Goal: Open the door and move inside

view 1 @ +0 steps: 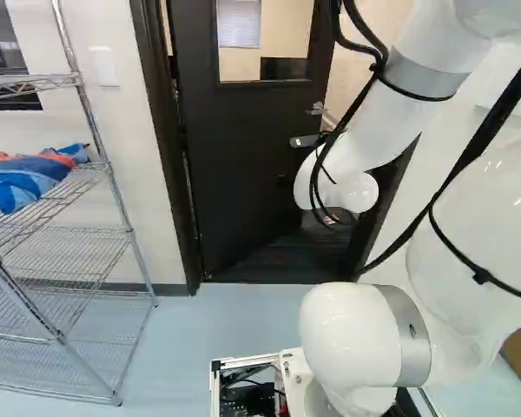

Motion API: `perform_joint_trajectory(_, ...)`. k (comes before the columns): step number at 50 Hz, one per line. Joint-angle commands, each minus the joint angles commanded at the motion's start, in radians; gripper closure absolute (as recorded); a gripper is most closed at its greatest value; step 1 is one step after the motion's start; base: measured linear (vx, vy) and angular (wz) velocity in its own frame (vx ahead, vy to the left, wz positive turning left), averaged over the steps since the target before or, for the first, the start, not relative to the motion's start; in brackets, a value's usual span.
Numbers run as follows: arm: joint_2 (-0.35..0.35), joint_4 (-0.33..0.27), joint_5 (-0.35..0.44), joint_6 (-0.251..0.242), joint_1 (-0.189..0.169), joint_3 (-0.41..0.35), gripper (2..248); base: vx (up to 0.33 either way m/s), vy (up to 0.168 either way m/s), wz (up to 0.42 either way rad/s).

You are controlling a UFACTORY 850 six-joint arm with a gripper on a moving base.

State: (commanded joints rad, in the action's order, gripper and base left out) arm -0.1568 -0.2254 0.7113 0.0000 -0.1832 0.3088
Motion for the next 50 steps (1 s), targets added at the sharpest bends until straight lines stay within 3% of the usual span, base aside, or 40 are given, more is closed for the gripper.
perform_joint_trajectory(14, 0.0, 0.0, 0.0, 0.0, 0.0, 0.0, 3, 0.089, 0.083, 0.262)
perform_joint_trajectory(50, 0.0, 0.0, 0.0, 0.0, 0.0, 0.0, 3, 0.075, 0.017, 0.004)
